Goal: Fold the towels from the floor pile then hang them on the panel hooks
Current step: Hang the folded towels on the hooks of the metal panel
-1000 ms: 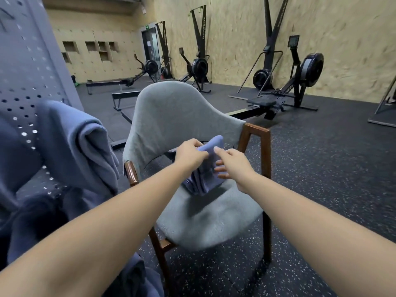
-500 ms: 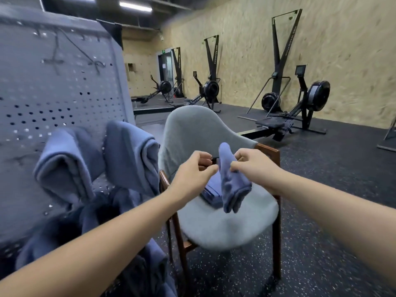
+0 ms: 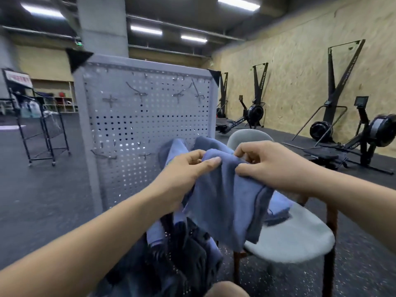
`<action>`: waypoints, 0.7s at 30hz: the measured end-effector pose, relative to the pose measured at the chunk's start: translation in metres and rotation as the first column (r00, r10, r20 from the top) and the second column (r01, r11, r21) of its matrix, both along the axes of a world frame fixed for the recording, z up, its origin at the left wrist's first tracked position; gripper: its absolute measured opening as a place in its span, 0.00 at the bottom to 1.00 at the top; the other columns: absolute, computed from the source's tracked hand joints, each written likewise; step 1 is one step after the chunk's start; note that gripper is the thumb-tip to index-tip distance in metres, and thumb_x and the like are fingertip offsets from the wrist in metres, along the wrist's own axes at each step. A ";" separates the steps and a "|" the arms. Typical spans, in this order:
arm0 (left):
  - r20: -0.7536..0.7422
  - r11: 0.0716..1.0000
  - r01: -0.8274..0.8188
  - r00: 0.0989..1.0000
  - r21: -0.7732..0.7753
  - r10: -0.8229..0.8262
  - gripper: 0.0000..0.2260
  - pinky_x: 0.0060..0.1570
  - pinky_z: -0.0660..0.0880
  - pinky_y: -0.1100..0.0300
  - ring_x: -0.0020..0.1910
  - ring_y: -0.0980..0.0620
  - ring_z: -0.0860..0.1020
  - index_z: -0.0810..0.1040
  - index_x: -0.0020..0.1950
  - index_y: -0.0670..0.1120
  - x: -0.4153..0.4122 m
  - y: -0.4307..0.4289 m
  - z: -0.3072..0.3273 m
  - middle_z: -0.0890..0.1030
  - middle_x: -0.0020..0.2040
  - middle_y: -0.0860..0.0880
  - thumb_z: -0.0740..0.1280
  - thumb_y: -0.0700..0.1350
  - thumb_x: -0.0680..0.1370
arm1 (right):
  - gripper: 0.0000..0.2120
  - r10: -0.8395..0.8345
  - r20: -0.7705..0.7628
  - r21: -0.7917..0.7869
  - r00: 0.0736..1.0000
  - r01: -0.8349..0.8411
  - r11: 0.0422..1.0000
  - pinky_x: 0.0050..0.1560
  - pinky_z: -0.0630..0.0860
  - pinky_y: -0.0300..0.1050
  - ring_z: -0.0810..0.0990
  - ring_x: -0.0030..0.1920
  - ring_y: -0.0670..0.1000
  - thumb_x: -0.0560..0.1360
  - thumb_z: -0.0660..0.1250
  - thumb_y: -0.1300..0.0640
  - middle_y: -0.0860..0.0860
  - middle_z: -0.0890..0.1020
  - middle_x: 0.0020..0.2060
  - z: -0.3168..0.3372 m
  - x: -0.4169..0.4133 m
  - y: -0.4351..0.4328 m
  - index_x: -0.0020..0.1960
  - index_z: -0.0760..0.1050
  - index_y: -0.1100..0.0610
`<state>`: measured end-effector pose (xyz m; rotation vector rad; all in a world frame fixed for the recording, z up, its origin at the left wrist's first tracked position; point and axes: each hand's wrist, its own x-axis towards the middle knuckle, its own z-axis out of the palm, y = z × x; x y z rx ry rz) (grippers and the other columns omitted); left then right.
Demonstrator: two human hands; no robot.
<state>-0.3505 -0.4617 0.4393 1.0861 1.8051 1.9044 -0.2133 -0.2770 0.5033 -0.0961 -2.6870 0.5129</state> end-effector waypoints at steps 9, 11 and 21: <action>-0.086 0.964 -0.220 0.974 -0.149 0.209 0.09 0.57 0.81 0.49 0.53 0.42 0.85 0.86 0.58 0.41 -0.053 -0.142 0.048 0.88 0.55 0.38 0.73 0.44 0.82 | 0.13 0.170 -0.049 -0.148 0.984 -0.175 0.973 0.33 0.74 0.39 0.79 0.34 0.47 0.77 0.75 0.48 0.47 0.82 0.37 0.023 -0.070 -0.123 0.60 0.79 0.45; -0.177 0.930 -0.321 0.940 -0.180 0.291 0.07 0.57 0.81 0.49 0.52 0.45 0.85 0.88 0.55 0.44 -0.067 -0.163 0.058 0.89 0.52 0.41 0.75 0.45 0.80 | 0.13 0.205 -0.062 -0.169 0.977 -0.212 0.962 0.31 0.74 0.42 0.78 0.31 0.47 0.77 0.74 0.50 0.49 0.81 0.35 0.026 -0.087 -0.144 0.61 0.79 0.46; -0.391 0.744 -0.639 0.747 -0.196 0.538 0.11 0.60 0.81 0.49 0.57 0.45 0.85 0.87 0.59 0.45 -0.133 -0.222 0.071 0.89 0.51 0.47 0.78 0.46 0.78 | 0.05 0.231 -0.139 -0.348 0.963 -0.266 0.899 0.26 0.78 0.40 0.84 0.39 0.54 0.78 0.74 0.60 0.55 0.84 0.45 0.034 -0.167 -0.225 0.53 0.85 0.57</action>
